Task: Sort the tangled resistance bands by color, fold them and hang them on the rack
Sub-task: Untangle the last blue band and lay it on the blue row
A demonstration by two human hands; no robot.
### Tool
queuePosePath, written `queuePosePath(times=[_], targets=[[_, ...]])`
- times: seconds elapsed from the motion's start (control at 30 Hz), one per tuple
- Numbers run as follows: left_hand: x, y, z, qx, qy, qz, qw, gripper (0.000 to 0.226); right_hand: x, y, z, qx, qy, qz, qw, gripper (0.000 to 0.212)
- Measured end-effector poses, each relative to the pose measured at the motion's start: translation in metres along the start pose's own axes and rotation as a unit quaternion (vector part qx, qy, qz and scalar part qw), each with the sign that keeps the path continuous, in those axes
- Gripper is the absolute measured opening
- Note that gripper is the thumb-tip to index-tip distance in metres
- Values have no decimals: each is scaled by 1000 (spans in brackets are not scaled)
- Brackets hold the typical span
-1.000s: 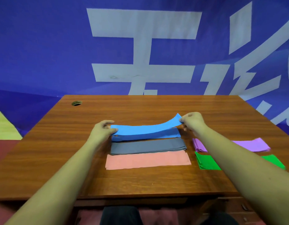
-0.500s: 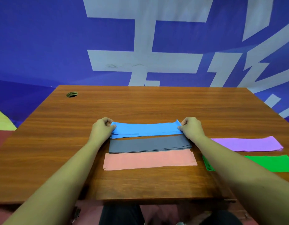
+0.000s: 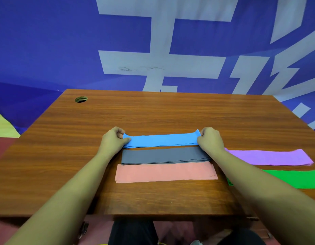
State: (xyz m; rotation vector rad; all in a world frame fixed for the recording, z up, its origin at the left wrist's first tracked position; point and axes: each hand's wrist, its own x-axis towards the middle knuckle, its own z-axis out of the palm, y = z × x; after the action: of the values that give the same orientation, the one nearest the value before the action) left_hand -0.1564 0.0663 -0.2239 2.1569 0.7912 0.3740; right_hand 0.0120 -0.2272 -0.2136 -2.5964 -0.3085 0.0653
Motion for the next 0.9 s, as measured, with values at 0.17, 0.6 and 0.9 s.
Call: queuePosePath(times=[0.17,0.6,0.9], targets=[[0,2,0,34,-23,-8,999,23,-7,-1,5,-142,59,-56,987,25],[-2,26,0,184,-57,-133,972,30,-60,-70,52,-70,-98,-350,929,34],[-4,25,6,98,-9,-71,993,16,-62,-67,58,-26,-98,-320,942,33]])
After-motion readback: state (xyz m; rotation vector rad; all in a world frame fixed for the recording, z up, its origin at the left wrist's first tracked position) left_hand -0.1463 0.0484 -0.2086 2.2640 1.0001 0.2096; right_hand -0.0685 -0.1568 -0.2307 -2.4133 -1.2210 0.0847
